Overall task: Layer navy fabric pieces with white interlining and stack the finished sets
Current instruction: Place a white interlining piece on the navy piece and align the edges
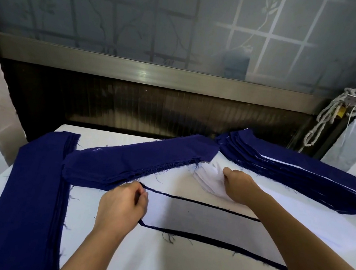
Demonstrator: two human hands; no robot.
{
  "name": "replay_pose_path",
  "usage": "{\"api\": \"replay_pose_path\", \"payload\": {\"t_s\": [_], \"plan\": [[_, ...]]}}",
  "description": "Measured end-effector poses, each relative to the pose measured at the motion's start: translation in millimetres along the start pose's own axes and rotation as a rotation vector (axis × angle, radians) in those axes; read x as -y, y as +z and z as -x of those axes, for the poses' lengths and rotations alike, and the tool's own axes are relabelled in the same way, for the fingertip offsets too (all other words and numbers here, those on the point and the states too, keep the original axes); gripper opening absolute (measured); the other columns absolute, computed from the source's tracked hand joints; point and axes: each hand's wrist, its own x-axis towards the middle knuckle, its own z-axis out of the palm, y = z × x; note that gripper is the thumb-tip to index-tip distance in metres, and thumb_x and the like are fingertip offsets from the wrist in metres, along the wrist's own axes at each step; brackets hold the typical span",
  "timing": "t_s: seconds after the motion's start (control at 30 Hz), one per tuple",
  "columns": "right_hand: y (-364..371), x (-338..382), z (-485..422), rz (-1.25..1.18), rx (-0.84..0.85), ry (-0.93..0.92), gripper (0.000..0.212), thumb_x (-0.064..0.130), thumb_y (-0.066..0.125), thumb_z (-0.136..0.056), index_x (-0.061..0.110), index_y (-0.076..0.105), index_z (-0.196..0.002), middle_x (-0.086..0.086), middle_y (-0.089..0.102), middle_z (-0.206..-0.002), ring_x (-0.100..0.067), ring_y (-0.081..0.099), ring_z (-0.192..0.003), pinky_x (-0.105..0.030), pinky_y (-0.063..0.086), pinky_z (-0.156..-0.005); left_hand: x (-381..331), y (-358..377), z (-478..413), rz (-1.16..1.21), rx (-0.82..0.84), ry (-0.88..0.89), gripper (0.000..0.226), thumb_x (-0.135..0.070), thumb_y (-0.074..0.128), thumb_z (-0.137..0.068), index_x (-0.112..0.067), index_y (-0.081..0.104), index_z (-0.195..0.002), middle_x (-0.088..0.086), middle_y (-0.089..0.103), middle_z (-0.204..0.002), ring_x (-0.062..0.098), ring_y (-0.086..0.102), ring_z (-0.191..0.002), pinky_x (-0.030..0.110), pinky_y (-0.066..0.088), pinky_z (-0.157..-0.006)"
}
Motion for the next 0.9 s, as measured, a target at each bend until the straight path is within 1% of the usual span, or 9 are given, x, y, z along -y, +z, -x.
{"api": "replay_pose_path", "payload": {"t_s": [0.1, 0.2, 0.37, 0.5, 0.6, 0.67, 0.77, 0.83, 0.9], "plan": [[0, -3, 2, -0.108, -0.021, 0.037, 0.014, 0.017, 0.035, -0.101, 0.010, 0.047, -0.101, -0.005, 0.050, -0.085, -0.021, 0.045, -0.076, -0.028, 0.033, -0.070, 1, 1, 0, 0.006, 0.001, -0.003, 0.017, -0.034, 0.053, -0.094, -0.029, 0.056, -0.078, -0.014, 0.062, -0.066, 0.007, 0.057, -0.065, 0.026, 0.043, -0.059], [-1, -5, 5, -0.243, -0.030, 0.094, 0.015, 0.015, 0.036, -0.100, 0.011, 0.043, -0.088, -0.006, 0.052, -0.080, -0.022, 0.047, -0.073, -0.029, 0.035, -0.067, 3, 2, -1, 0.004, 0.005, -0.003, 0.019, -0.034, 0.052, -0.095, -0.029, 0.055, -0.077, -0.014, 0.062, -0.066, 0.006, 0.057, -0.064, 0.025, 0.041, -0.057], [-4, -11, 12, -0.549, -0.046, 0.244, 0.017, 0.011, 0.037, -0.099, 0.007, 0.048, -0.086, -0.007, 0.051, -0.078, -0.019, 0.045, -0.071, -0.027, 0.038, -0.062, 2, 3, -2, 0.004, -0.008, 0.001, 0.020, -0.034, 0.052, -0.094, -0.029, 0.054, -0.075, -0.013, 0.062, -0.064, 0.006, 0.056, -0.062, 0.024, 0.038, -0.054], [-7, -16, 25, -0.837, -0.042, 0.327, 0.019, 0.013, 0.037, -0.098, 0.010, 0.053, -0.088, -0.010, 0.059, -0.086, -0.021, 0.052, -0.076, -0.029, 0.044, -0.069, 3, 3, -1, 0.052, -0.030, -0.002, 0.020, -0.031, 0.055, -0.094, -0.030, 0.054, -0.074, -0.014, 0.062, -0.063, 0.006, 0.056, -0.061, 0.026, 0.042, -0.055], [-9, -15, 32, -0.799, -0.085, 0.292, 0.020, 0.015, 0.037, -0.100, 0.009, 0.055, -0.092, -0.013, 0.062, -0.091, -0.026, 0.056, -0.080, -0.034, 0.048, -0.074, 1, 0, 0, 0.133, -0.088, -0.004, 0.021, -0.025, 0.059, -0.092, -0.031, 0.055, -0.073, -0.015, 0.059, -0.058, 0.006, 0.055, -0.058, 0.025, 0.039, -0.052], [-12, -12, 36, -0.761, -0.132, 0.257, 0.021, 0.019, 0.038, -0.101, 0.011, 0.054, -0.090, -0.010, 0.060, -0.087, -0.026, 0.057, -0.081, -0.031, 0.047, -0.072, 1, -1, 1, 0.181, -0.121, 0.002, 0.021, -0.024, 0.061, -0.092, -0.032, 0.056, -0.073, -0.016, 0.058, -0.059, 0.007, 0.054, -0.056, 0.024, 0.035, -0.050], [-22, 4, 47, -0.477, -0.263, 0.107, 0.017, 0.023, 0.044, -0.098, 0.016, 0.051, -0.084, 0.000, 0.051, -0.083, -0.016, 0.050, -0.076, -0.027, 0.043, -0.065, 0, 0, 2, 0.294, -0.102, 0.077, 0.017, -0.036, 0.059, -0.094, -0.034, 0.061, -0.077, -0.015, 0.062, -0.069, 0.010, 0.057, -0.064, 0.023, 0.038, -0.053], [-30, 24, 58, -0.257, -0.337, -0.016, 0.017, 0.025, 0.046, -0.093, 0.017, 0.050, -0.078, 0.001, 0.046, -0.081, -0.014, 0.046, -0.074, -0.030, 0.044, -0.065, -1, 5, 2, 0.485, 0.001, 0.097, 0.028, -0.050, 0.053, -0.095, -0.031, 0.068, -0.081, -0.014, 0.067, -0.076, 0.007, 0.061, -0.073, 0.022, 0.043, -0.062], [-37, 52, 70, -0.135, -0.363, -0.102, 0.018, 0.029, 0.044, -0.090, 0.018, 0.053, -0.078, 0.002, 0.045, -0.081, -0.014, 0.045, -0.074, -0.030, 0.044, -0.067, -4, 8, 3, 0.743, 0.183, 0.039, 0.053, -0.064, 0.043, -0.093, -0.021, 0.071, -0.079, -0.009, 0.072, -0.087, 0.003, 0.065, -0.094, 0.026, 0.047, -0.084]]}}
